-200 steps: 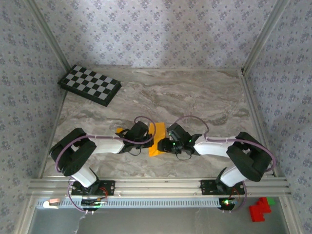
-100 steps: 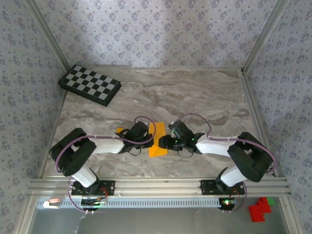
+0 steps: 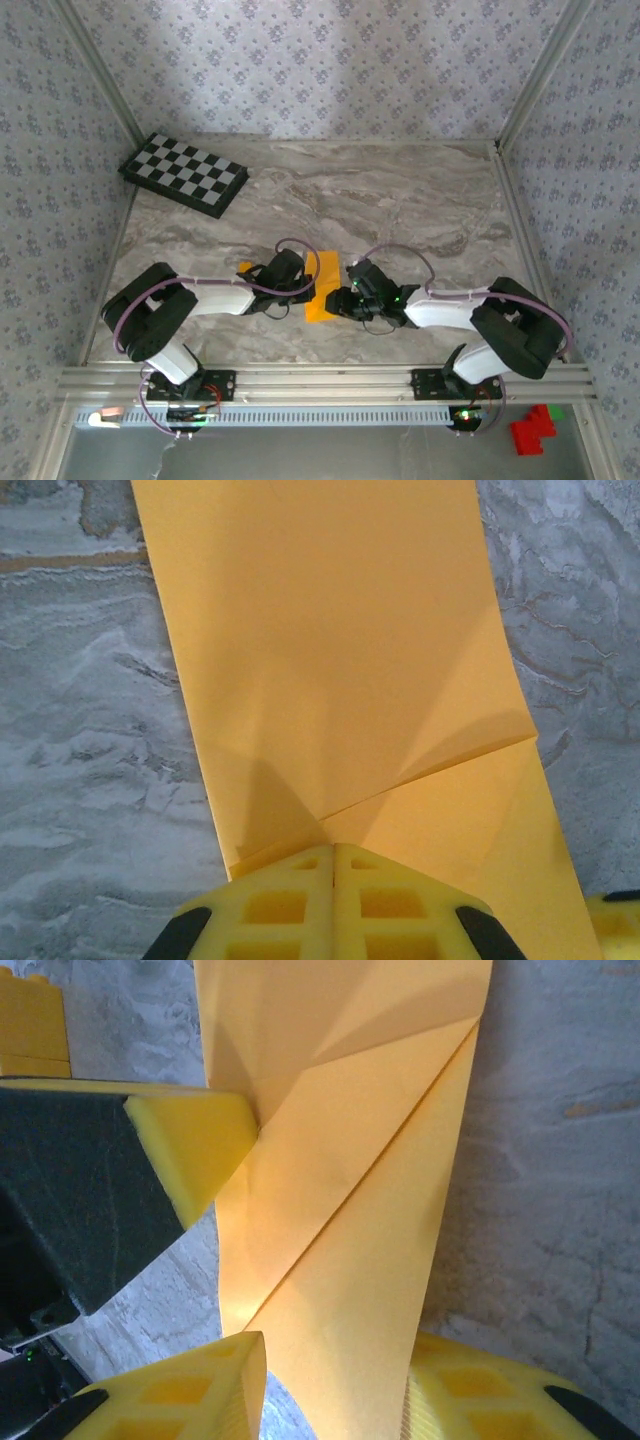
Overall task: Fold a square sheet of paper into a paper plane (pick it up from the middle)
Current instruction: Turn over the paper at the center of the table.
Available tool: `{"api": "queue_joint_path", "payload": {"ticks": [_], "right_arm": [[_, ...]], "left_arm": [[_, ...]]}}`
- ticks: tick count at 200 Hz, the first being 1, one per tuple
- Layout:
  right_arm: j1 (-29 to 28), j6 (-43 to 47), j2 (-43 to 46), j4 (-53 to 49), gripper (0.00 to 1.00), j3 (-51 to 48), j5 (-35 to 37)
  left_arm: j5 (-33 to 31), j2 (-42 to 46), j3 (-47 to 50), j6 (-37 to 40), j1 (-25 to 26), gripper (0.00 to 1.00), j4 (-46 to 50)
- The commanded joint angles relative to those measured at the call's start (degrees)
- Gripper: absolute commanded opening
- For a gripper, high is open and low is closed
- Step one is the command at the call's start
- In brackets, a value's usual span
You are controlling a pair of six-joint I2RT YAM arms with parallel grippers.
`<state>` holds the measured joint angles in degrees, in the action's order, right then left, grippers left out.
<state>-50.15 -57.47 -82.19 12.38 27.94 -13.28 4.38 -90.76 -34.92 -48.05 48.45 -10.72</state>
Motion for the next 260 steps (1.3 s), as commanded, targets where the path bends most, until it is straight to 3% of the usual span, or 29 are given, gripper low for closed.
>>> {"api": "queue_joint_path", "payload": {"ticks": [1,74,116,161,183,197,221,260], "right_arm": [[-1.0,-2.8,1.2,0.3,0.32,-1.3,3.4],[-0.9,-3.2,1.9,-1.8,0.14,-2.5,7.4],[0.3,-0.6,2.6,-4.9,0.02,-1.6,6.7],[5.7,11.7,11.4,-25.4,0.00,4.6,6.0],[8.1,22.1,17.2,-42.6,0.00,13.2,13.6],[6.5,28.9,17.4,-55.0,0.00,20.5,19.6],[-0.8,33.6,11.2,-67.5,0.00,30.9,29.4],[-11.9,31.6,-4.7,-67.6,0.00,37.9,32.5]], "left_arm": [[-2.0,0.0,0.9,0.8,0.1,0.03,5.7],[-1.8,1.1,-0.1,1.0,0.1,0.04,6.6],[-1.2,3.1,-2.7,1.5,0.1,0.14,8.3],[0.1,10.6,-4.9,1.8,-1.4,0.35,11.7],[0.1,16.6,-4.5,2.4,-3.6,0.39,14.6],[-0.1,20.2,-4.0,3.0,-5.4,0.41,17.2],[-0.8,25.6,-2.4,3.7,-9.2,0.44,20.4],[-0.2,30.3,0.5,4.1,-15.1,0.46,22.8]]}}
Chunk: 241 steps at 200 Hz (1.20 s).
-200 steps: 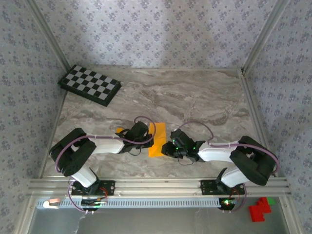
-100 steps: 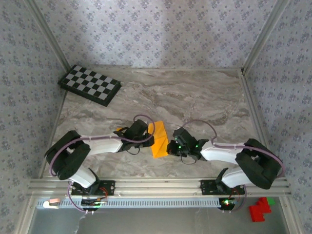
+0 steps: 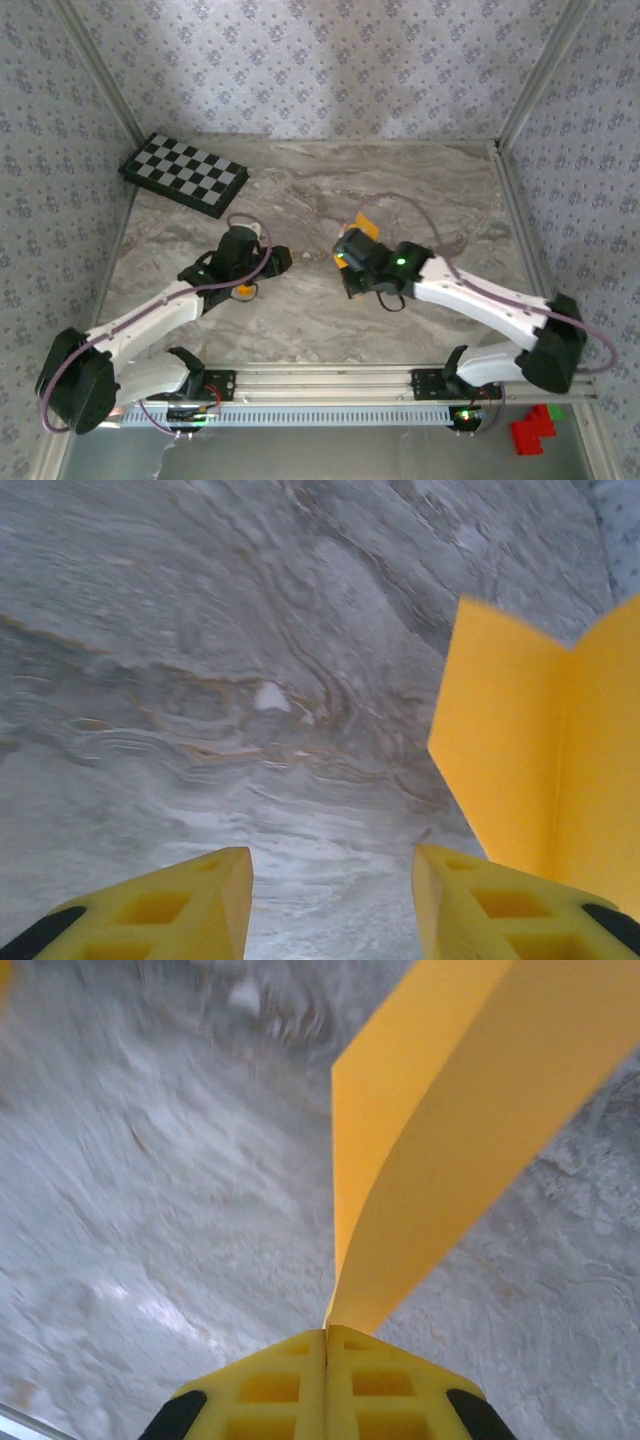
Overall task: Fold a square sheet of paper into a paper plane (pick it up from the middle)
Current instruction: Turn over the paper at the center of the table.
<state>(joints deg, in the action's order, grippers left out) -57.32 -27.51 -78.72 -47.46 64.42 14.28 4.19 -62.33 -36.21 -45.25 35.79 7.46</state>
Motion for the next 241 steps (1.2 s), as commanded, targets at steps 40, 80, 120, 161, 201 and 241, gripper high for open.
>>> {"api": "queue_joint_path", "payload": {"ticks": [40,80,120,161,201,241], "right_arm": [[-9.0,-1.7,-15.8,0.4,0.00,1.3,-0.3],[-9.4,-2.7,-16.0,0.6,0.00,1.0,-2.9],[-9.0,-2.6,-14.7,6.0,0.06,-1.2,-7.9],[-8.6,-2.2,-13.9,11.8,0.11,-4.5,-8.3],[-8.0,-2.5,-13.0,19.0,0.12,-8.5,-9.7],[-7.4,-3.1,-13.1,22.4,0.11,-10.5,-10.7]], "left_arm": [[2.1,4.0,3.2,1.7,-4.6,0.46,6.9],[3.6,3.2,3.7,1.8,-4.8,0.46,6.2],[8.6,-0.5,1.0,2.5,-4.8,0.46,5.2],[14.8,-8.0,-3.6,2.4,-4.8,0.40,3.7],[22.3,-17.2,-7.8,0.2,-4.8,0.31,-1.1],[25.0,-25.7,-12.5,0.0,-4.1,0.27,-3.0]]}}
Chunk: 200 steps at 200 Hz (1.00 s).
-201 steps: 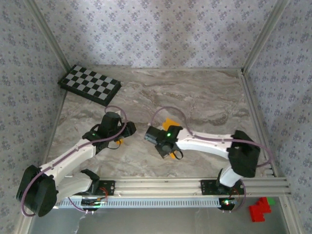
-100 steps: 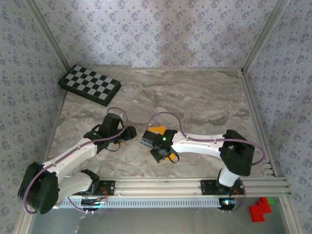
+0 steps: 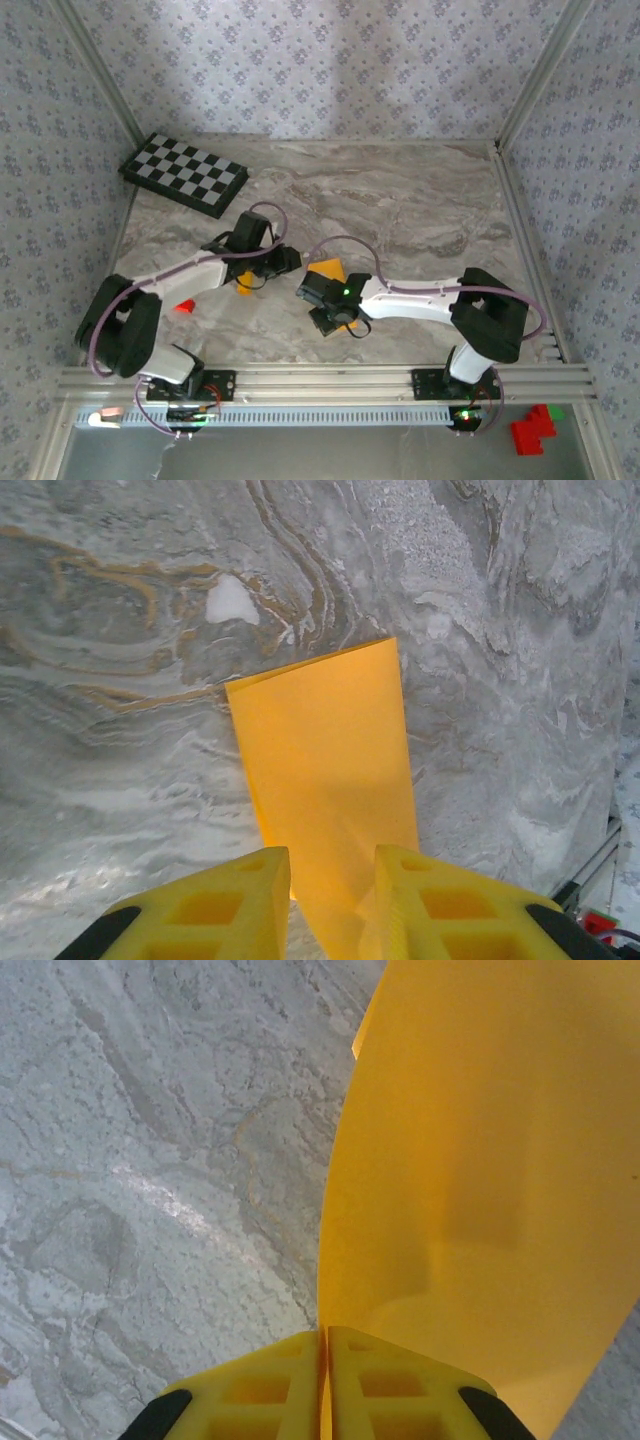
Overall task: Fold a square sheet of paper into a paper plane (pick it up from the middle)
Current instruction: Turn over the paper at the center of the table, then third fold the triangle at the center of the table.
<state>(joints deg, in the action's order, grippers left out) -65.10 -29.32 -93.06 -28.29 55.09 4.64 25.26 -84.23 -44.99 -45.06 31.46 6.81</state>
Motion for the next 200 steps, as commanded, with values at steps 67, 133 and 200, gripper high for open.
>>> {"api": "queue_joint_path", "payload": {"ticks": [67,133,200], "right_arm": [[1.6,-1.4,1.8,5.2,0.11,-2.6,-1.2],[3.7,-1.2,2.5,7.5,0.13,-4.0,-3.7],[5.3,0.5,4.9,10.3,0.19,-6.8,-5.6]], "left_arm": [[5.7,-17.4,-11.3,0.7,2.6,0.26,-3.4],[5.0,-24.1,-14.3,3.1,3.4,0.26,-1.7],[4.6,-26.4,-14.2,5.4,3.4,0.25,-0.7]]}}
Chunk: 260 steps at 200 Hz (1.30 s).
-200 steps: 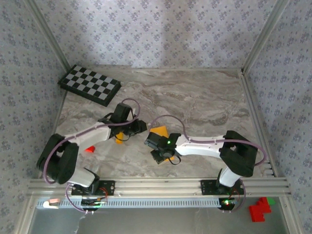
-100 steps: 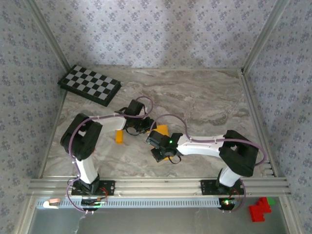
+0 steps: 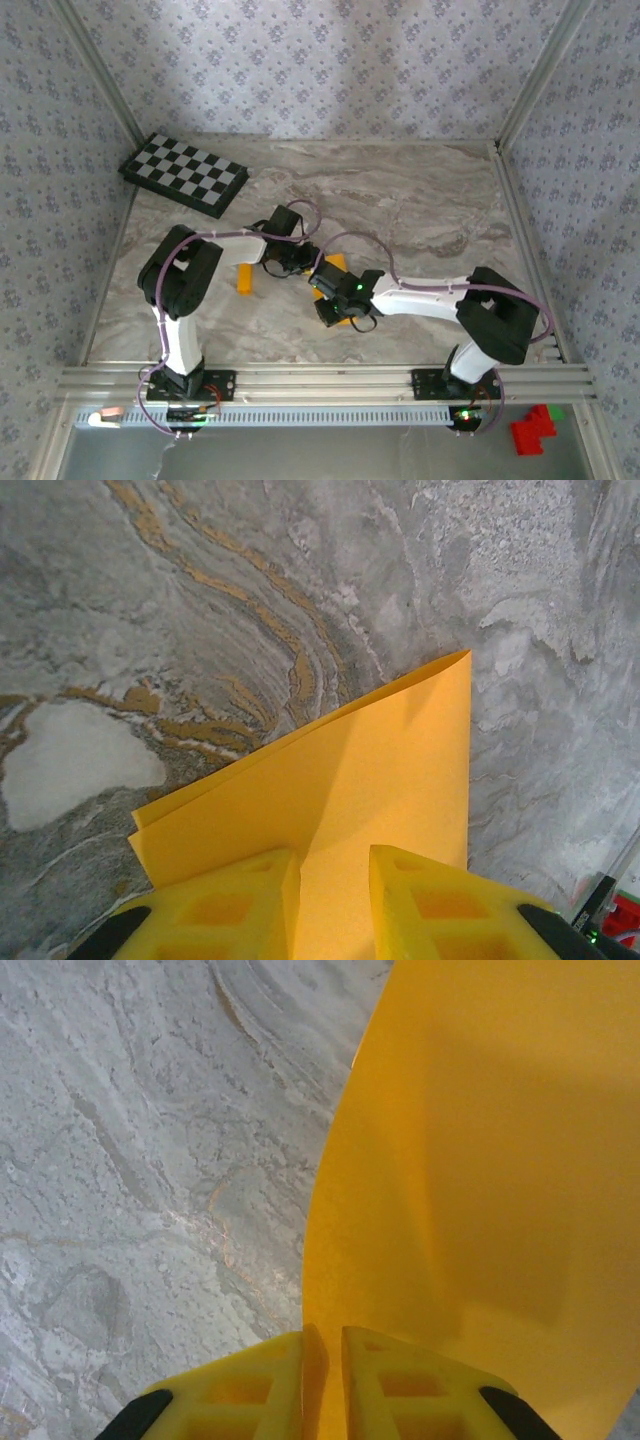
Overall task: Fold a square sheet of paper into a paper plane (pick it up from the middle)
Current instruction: Third fold the triangle at the center of the table.
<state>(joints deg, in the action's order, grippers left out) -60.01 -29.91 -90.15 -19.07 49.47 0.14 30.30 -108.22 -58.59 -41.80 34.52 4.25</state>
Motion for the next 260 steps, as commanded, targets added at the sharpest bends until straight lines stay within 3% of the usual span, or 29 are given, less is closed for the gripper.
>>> {"api": "queue_joint_path", "payload": {"ticks": [1,131,185,260], "right_arm": [[0.2,1.1,2.0,1.1,0.19,-1.2,-1.1],[1.1,2.0,4.9,2.0,0.25,-4.2,-2.6],[1.5,1.6,4.5,4.6,0.08,-4.2,-4.7],[-0.6,-2.1,3.6,8.3,0.06,-3.8,-6.9]], "left_arm": [[-0.4,-2.4,-0.6,2.2,0.3,0.25,1.9],[-0.8,-3.8,-0.9,3.6,0.3,0.25,3.1],[-1.0,-4.2,-1.5,5.0,0.2,0.25,4.6],[-3.1,-0.7,1.9,7.3,0.2,0.25,6.6]]}}
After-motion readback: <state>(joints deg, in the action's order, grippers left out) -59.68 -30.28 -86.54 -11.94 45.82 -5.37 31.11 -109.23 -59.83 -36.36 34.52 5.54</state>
